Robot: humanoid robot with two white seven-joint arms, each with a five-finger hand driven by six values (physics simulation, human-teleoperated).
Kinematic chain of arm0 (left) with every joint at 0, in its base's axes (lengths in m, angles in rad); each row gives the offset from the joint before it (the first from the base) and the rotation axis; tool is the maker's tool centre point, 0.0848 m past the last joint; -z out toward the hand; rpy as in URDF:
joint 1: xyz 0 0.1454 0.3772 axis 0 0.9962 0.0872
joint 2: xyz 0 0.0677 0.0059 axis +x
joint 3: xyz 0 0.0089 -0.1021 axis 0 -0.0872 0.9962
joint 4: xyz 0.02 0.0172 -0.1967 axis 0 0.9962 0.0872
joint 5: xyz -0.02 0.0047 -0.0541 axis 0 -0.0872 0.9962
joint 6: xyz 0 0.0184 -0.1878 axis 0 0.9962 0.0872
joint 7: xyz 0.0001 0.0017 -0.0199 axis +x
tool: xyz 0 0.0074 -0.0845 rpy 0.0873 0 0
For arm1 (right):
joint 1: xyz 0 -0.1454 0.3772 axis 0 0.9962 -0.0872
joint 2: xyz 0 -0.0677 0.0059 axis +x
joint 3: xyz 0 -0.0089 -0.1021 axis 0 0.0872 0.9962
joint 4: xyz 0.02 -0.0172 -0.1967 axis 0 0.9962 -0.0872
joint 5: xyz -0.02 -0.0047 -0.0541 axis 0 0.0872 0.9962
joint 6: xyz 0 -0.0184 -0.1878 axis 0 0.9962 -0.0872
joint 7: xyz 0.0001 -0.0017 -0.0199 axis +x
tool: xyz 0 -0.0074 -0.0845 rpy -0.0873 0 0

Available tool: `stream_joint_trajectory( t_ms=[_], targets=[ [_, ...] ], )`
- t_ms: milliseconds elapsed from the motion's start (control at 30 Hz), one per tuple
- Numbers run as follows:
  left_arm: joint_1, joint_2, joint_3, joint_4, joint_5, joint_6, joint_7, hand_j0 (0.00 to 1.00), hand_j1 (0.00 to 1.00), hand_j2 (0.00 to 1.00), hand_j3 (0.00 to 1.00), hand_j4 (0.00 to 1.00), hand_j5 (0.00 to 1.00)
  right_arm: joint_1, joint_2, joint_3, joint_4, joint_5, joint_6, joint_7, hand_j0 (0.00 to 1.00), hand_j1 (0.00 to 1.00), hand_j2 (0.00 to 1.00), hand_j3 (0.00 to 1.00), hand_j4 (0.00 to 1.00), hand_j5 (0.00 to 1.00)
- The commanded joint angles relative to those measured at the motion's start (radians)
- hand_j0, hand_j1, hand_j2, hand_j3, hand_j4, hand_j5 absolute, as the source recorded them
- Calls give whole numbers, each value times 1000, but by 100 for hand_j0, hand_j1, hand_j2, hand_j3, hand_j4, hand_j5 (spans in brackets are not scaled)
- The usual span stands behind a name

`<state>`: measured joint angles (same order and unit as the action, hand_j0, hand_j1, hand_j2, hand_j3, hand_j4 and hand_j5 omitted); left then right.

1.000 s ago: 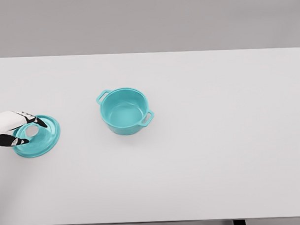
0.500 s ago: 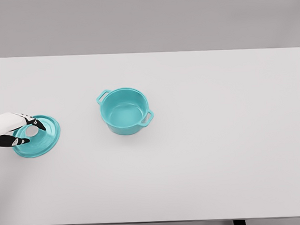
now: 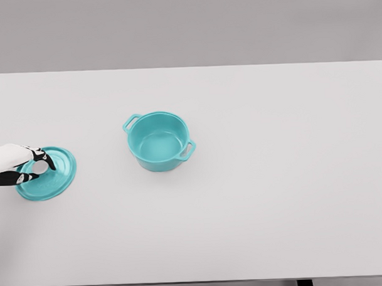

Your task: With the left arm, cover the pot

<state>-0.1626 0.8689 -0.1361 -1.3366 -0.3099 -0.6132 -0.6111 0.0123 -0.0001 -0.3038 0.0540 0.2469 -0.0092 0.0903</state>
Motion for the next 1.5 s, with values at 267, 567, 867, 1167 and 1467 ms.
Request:
stream_joint_trajectory(
  t_ms=[267, 567, 867, 1167, 1467],
  targets=[
    [-3, 12, 10, -30, 11, 2, 0, 47, 47, 47, 47, 47, 47, 0, 0, 0, 1, 0, 0, 0, 100, 100, 100, 100, 100, 100],
    [-20, 18, 15, -104, 17, 2, 0, 47, 47, 47, 47, 47, 47, 0, 0, 0, 1, 0, 0, 0, 100, 100, 100, 100, 100, 100],
    [-49, 16, 12, -130, 18, 2, 0, 47, 47, 47, 47, 47, 47, 0, 0, 0, 0, 0, 0, 0, 100, 100, 100, 100, 100, 100],
    [-97, 10, 3, -177, 21, 2, 0, 47, 47, 47, 47, 47, 47, 0, 0, 0, 1, 0, 0, 0, 100, 100, 100, 100, 100, 100],
    [-126, -7, -2, -240, 18, 2, 0, 47, 47, 47, 47, 47, 47, 0, 0, 0, 0, 0, 0, 0, 100, 100, 100, 100, 100, 100]
  ],
)
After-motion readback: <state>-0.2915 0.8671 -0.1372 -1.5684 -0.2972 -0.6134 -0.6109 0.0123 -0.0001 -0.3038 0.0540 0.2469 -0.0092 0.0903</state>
